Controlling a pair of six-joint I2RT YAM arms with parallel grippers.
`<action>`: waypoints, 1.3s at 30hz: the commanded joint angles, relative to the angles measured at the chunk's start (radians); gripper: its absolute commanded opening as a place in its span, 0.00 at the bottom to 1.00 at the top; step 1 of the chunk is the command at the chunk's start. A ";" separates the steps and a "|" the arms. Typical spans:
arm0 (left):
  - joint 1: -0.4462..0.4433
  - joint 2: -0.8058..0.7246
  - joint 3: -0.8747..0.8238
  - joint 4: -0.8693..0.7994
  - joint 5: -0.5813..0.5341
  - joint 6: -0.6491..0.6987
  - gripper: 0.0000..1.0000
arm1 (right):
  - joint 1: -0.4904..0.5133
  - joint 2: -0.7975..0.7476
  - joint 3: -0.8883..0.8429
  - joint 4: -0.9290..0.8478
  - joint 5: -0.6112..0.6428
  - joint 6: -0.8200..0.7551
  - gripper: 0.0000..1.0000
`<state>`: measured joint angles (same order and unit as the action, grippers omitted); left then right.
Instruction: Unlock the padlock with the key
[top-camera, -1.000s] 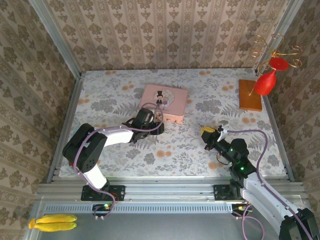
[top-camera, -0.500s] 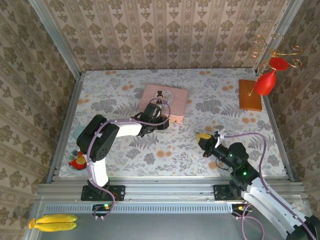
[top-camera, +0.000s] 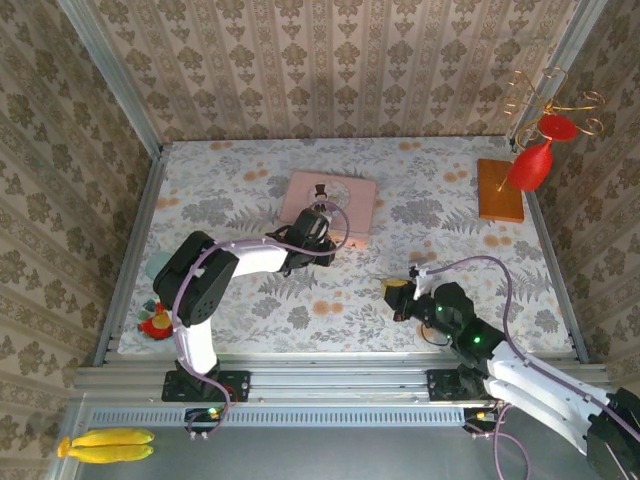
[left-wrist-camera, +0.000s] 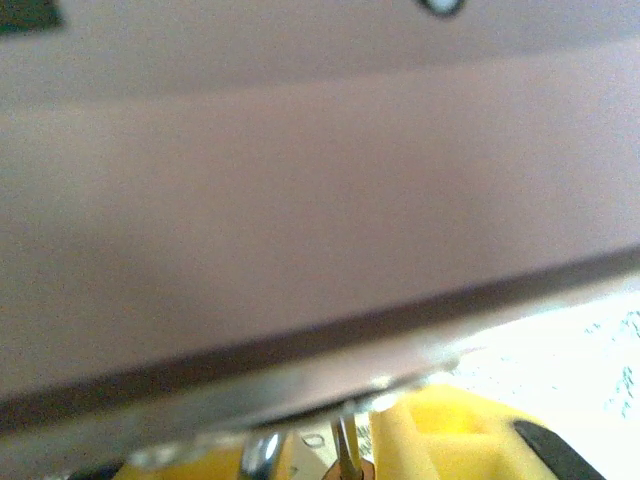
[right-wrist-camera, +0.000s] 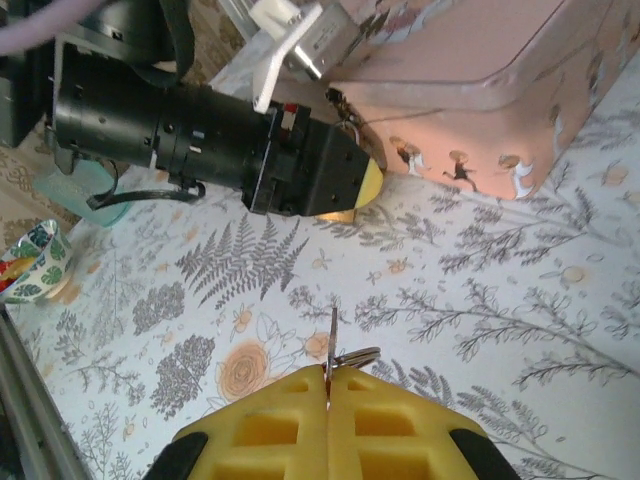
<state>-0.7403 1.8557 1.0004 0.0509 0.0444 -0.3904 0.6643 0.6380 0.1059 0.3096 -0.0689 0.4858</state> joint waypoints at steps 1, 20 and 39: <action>-0.008 -0.044 -0.017 -0.034 0.071 0.042 0.26 | 0.033 0.039 0.027 0.093 0.079 0.068 0.00; 0.028 -0.184 -0.253 0.341 0.286 -0.267 0.12 | 0.120 0.659 0.115 0.610 0.200 0.507 0.00; -0.014 -0.064 -0.375 1.011 0.209 -0.947 0.00 | 0.166 0.693 0.102 0.605 0.370 0.791 0.00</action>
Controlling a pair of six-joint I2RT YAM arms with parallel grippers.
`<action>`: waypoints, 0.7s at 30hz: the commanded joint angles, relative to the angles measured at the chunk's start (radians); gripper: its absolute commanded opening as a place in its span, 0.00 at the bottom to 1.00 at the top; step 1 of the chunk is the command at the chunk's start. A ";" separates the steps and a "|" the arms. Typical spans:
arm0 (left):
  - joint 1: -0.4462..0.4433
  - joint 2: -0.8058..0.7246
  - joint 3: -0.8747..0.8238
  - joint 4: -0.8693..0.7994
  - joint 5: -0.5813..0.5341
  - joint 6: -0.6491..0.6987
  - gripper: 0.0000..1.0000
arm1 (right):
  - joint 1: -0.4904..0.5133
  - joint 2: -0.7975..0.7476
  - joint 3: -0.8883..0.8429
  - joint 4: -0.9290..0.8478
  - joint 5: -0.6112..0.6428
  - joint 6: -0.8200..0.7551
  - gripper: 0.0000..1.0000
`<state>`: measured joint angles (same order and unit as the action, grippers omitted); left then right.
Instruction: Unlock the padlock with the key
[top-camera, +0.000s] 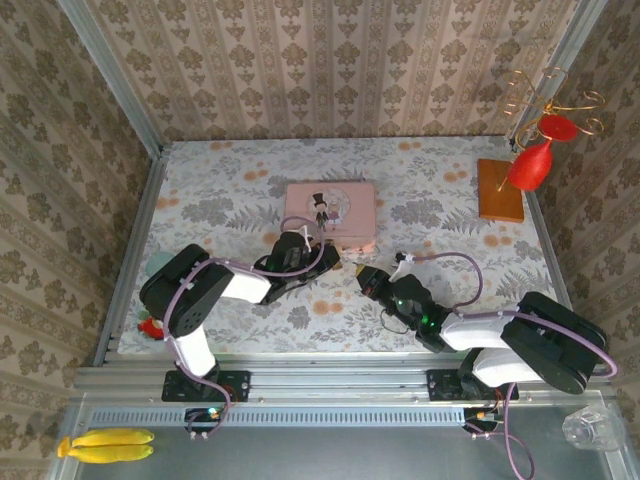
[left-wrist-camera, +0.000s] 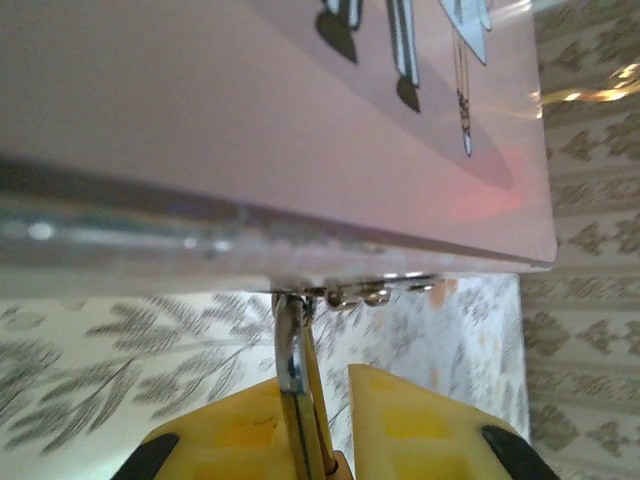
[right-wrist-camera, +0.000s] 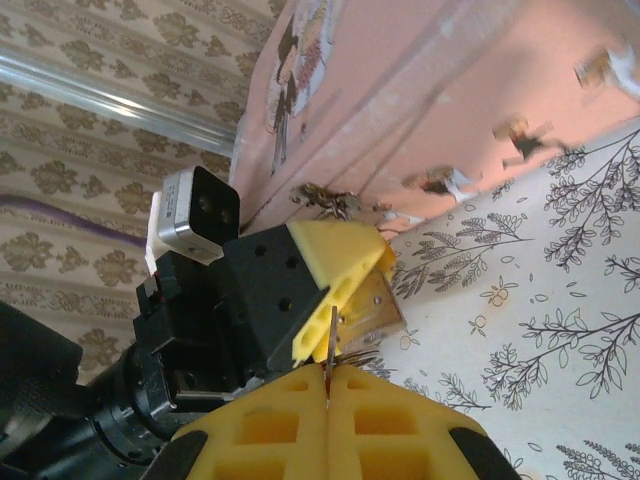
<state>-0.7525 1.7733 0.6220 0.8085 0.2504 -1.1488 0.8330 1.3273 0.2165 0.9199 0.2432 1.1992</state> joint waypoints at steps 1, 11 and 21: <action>-0.009 0.018 0.004 0.260 -0.001 -0.198 0.00 | -0.007 0.011 -0.016 0.027 0.050 0.084 0.00; -0.049 0.021 0.018 0.253 -0.038 -0.230 0.00 | -0.069 0.096 -0.011 0.133 -0.035 0.168 0.00; -0.055 -0.007 0.034 0.228 -0.089 -0.232 0.00 | -0.041 0.283 0.003 0.379 -0.041 0.329 0.00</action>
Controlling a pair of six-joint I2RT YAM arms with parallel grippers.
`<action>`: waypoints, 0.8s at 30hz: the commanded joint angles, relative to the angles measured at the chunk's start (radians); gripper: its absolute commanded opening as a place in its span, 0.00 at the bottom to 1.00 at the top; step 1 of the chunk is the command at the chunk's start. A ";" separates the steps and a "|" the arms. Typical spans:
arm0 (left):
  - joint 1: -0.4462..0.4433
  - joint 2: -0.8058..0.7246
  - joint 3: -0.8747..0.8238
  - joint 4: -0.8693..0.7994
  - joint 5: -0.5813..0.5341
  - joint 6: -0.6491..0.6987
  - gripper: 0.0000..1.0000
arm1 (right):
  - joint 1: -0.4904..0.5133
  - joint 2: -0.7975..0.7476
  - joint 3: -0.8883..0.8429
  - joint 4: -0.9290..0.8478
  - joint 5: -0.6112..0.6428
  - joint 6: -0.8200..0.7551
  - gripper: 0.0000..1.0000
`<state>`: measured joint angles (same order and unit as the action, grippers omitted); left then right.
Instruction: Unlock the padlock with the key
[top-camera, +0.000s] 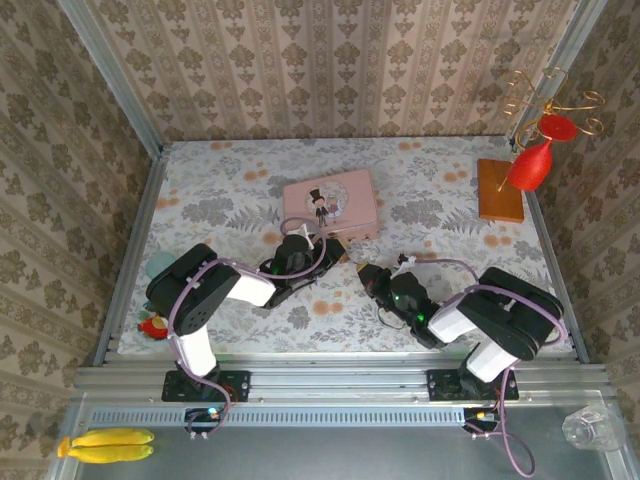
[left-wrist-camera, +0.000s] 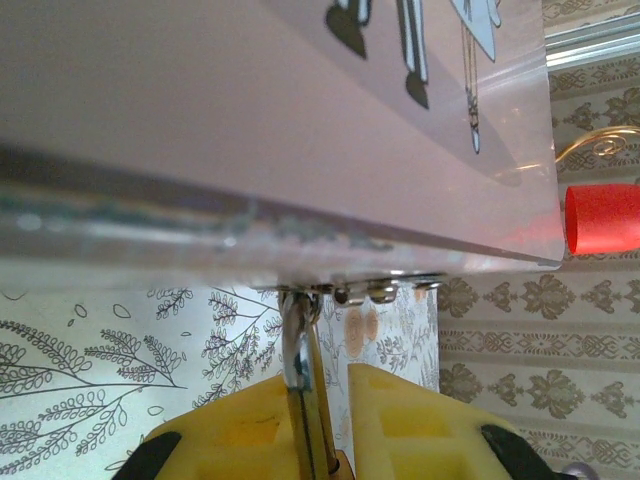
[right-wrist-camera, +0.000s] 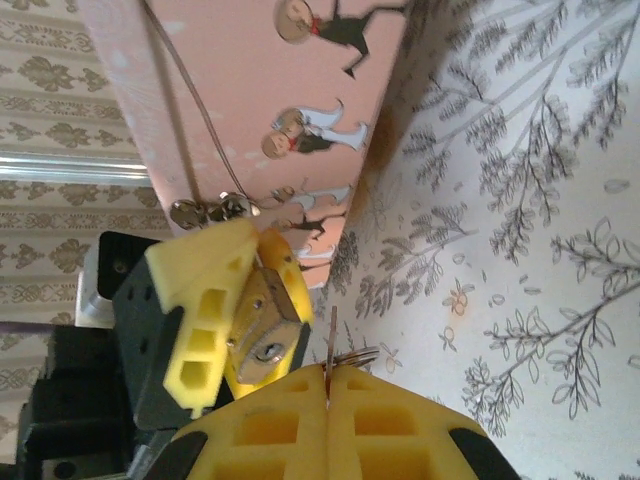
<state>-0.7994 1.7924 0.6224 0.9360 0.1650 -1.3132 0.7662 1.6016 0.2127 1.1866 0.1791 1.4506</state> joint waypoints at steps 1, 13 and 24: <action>-0.009 -0.030 0.037 0.093 -0.009 -0.067 0.00 | 0.039 -0.002 0.013 0.105 0.041 0.073 0.00; -0.050 -0.038 0.025 0.172 -0.177 -0.158 0.00 | 0.048 -0.042 -0.029 0.120 0.090 0.136 0.00; -0.071 -0.021 0.001 0.281 -0.243 -0.224 0.00 | 0.037 -0.089 -0.042 0.109 0.100 0.150 0.00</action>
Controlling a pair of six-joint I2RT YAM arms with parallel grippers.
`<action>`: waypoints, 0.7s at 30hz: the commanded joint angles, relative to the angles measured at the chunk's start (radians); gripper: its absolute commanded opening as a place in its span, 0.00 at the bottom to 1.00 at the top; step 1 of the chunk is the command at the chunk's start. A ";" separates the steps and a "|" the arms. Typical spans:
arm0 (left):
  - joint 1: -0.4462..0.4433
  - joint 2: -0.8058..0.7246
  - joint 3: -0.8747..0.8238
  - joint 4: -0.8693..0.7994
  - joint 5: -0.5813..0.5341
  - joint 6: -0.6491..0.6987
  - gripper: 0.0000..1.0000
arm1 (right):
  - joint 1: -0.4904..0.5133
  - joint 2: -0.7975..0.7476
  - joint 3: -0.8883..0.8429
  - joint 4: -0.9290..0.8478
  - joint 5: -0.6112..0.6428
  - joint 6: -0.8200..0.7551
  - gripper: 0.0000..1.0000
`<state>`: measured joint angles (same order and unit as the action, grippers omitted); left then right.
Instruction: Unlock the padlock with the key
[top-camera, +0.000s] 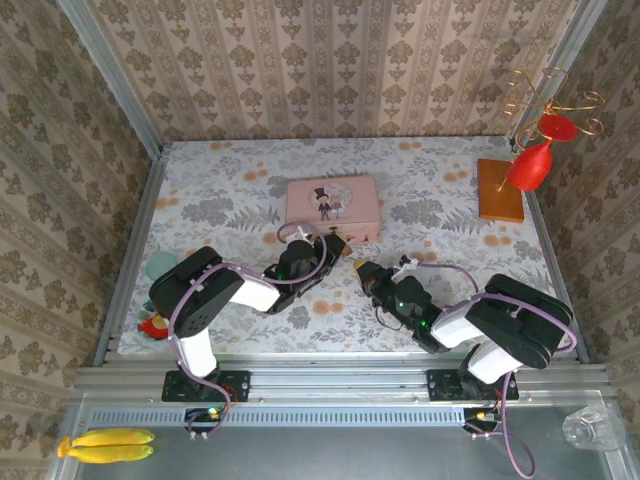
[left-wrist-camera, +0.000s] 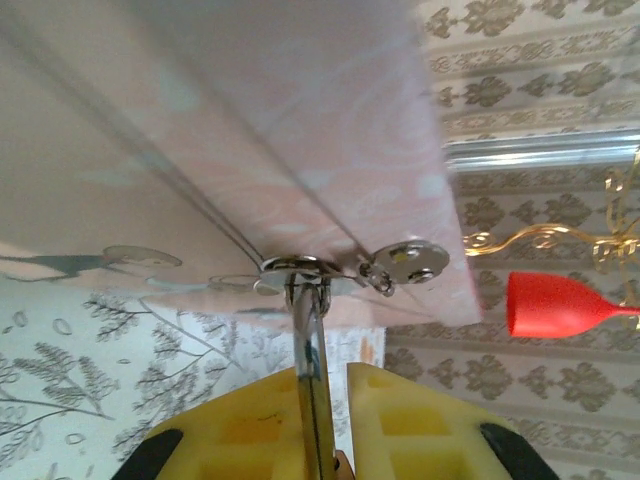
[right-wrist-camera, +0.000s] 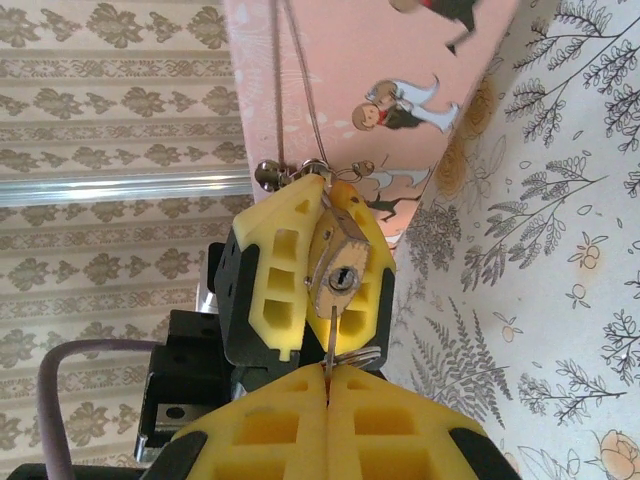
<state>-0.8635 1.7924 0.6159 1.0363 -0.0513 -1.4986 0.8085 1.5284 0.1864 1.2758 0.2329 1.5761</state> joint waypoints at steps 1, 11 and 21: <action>-0.010 -0.019 0.008 0.190 -0.031 -0.038 0.00 | -0.006 -0.014 -0.016 0.020 0.045 0.028 0.00; -0.024 -0.027 -0.016 0.228 -0.040 -0.049 0.00 | -0.007 -0.048 -0.010 0.023 0.052 0.003 0.00; -0.032 -0.012 -0.015 0.241 -0.041 -0.064 0.00 | -0.006 -0.056 0.001 0.026 0.061 -0.010 0.00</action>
<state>-0.8848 1.7924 0.5953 1.1259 -0.0868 -1.5532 0.8066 1.4910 0.1818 1.2778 0.2359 1.5803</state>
